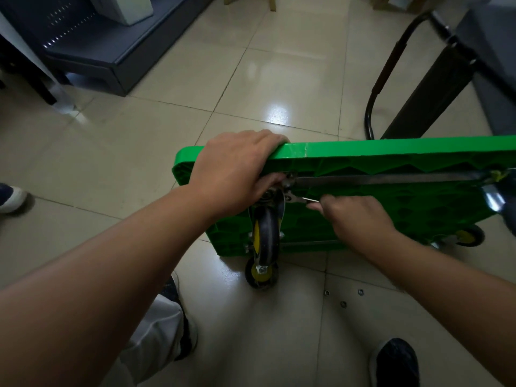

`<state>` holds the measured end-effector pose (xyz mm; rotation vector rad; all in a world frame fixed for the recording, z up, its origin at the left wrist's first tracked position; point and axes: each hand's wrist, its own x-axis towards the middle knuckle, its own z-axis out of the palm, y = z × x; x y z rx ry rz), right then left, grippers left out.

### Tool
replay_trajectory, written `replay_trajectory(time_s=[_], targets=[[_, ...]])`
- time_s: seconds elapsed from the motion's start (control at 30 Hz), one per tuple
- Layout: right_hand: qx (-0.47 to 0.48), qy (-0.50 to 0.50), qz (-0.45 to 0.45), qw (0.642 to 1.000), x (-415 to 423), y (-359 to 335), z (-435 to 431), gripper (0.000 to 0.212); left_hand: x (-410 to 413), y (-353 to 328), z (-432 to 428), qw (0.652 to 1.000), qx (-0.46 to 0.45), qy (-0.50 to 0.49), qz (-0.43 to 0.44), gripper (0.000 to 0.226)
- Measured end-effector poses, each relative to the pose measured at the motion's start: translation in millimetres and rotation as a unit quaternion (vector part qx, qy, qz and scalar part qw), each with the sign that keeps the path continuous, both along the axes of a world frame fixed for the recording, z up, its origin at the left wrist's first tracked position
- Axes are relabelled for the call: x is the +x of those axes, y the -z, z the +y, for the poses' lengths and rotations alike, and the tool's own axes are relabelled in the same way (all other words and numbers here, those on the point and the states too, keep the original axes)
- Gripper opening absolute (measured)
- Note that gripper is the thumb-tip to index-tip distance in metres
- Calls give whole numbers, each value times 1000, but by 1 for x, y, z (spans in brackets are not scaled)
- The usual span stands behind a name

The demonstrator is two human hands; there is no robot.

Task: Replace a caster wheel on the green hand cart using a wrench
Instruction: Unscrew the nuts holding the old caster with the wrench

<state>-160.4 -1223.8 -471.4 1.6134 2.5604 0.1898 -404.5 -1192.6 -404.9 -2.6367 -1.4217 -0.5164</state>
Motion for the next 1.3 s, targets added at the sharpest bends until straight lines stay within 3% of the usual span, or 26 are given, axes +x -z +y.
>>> replay_trajectory(time_s=[0.17, 0.27, 0.37, 0.6, 0.67, 0.7, 0.77, 0.83, 0.9, 1.03, 1.17, 1.3], targets=[[-53, 16, -83, 995, -18, -49, -5, 26, 1, 1, -1, 1000, 2, -4, -5, 47], [-49, -40, -210, 976, -39, -85, -9, 19, 2, 1, -1, 1000, -1, -7, -6, 49], [-43, -73, -321, 943, -69, -108, -7, 26, 3, -2, -1, 1000, -11, -11, -13, 51], [-16, -84, -354, 931, -63, -112, -14, 19, 3, -3, -1, 999, -25, -9, -18, 53], [-4, -84, -313, 946, -47, -106, -17, 13, 3, -3, -1, 1000, -22, -8, -17, 51], [13, -76, -270, 960, -35, -101, -18, 20, 3, -2, -1, 1000, -20, -9, -16, 51], [66, -42, -127, 989, -7, -83, -18, 49, 3, -2, 0, 1000, -22, -9, -15, 49], [79, 30, 87, 993, 16, -55, -28, 62, 2, -2, 1, 1000, -23, -8, -13, 49], [20, 96, 271, 957, 20, -16, -42, 60, 1, -2, 2, 1000, -21, -6, -11, 49], [-15, 158, 448, 880, -22, 50, -52, 58, 3, -1, 1, 1000, -11, -20, -6, 52], [-21, 223, 547, 807, -63, 78, -42, 50, 4, 0, 1, 1000, -9, -28, -5, 54], [-30, 229, 593, 771, -79, 98, -35, 44, 4, 1, 2, 1000, -2, -25, -5, 54]])
